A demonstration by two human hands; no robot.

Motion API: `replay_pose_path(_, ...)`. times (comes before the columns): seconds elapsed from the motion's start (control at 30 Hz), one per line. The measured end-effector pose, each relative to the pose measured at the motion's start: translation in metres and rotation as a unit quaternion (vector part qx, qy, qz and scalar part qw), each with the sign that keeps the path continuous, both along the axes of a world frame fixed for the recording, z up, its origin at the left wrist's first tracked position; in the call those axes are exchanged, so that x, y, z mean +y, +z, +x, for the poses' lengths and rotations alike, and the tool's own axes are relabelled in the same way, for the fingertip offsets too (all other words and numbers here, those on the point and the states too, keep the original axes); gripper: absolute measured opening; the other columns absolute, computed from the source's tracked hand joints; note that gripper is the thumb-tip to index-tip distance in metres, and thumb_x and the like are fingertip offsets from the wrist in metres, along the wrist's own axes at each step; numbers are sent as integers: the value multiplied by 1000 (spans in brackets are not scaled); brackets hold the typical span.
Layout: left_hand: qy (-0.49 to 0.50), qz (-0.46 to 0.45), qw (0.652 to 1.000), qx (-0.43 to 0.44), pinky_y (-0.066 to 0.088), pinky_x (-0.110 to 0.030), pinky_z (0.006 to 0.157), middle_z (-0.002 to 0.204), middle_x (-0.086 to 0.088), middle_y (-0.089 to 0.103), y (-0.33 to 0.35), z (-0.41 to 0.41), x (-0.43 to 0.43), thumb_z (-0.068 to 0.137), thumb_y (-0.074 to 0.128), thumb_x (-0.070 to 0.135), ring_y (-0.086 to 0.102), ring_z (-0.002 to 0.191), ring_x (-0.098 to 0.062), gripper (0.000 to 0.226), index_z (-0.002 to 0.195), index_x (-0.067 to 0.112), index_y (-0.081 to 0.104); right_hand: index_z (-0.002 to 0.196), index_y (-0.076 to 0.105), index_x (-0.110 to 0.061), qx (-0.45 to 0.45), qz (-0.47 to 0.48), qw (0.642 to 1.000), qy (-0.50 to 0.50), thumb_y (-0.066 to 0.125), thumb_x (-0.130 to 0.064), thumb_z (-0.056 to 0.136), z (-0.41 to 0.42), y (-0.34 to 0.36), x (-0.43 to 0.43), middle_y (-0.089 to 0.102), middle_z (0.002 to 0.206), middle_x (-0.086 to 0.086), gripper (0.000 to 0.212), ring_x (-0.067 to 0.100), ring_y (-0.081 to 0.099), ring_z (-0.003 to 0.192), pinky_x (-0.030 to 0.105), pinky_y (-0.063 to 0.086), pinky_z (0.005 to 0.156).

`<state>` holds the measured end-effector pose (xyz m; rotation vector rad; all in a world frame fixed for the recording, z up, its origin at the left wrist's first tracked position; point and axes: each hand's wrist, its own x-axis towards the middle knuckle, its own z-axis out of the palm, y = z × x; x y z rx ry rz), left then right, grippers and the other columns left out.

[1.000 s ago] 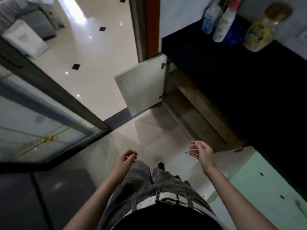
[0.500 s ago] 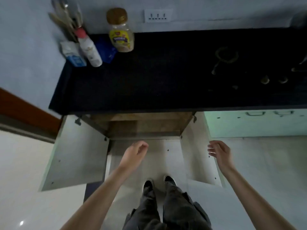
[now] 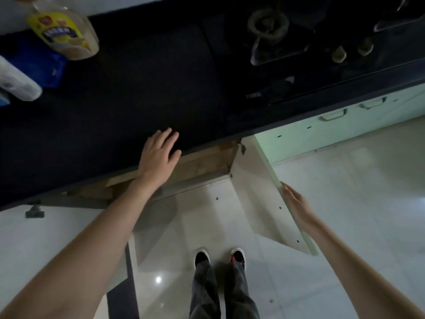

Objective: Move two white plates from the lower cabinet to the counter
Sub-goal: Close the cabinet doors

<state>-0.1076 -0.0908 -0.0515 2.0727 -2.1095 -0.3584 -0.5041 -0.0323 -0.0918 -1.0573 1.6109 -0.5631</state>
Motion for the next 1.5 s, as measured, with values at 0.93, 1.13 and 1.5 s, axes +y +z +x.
replay_pose_path(0.93, -51, -21, 995, -84, 16, -49, 121, 161, -1, 27, -16, 52, -21, 100, 18, 58, 18, 150, -26, 55, 152, 40, 23, 156, 21, -28, -245, 88, 912, -316, 59, -29, 97, 285, -4, -16, 46, 151, 10, 69, 21, 47, 137, 47, 45, 108)
replay_pose_path(1.13, -49, -34, 995, -76, 19, -50, 121, 160, 0, 29, -20, 53, -21, 100, 22, 58, 19, 150, -25, 54, 151, 40, 26, 156, 25, -28, -296, 89, 879, -362, 56, -13, 95, 292, -5, -21, 61, 112, 8, 69, 15, 54, 118, 45, 47, 103)
replay_pose_path(1.5, -44, -21, 996, -76, 16, -50, 121, 162, 2, 26, -19, 52, -21, 99, 23, 58, 16, 151, -25, 55, 152, 41, 25, 156, 18, -35, -354, 63, 875, -324, 57, -8, 98, 315, -13, -49, 35, 158, 7, 75, 22, 47, 137, 44, 52, 99)
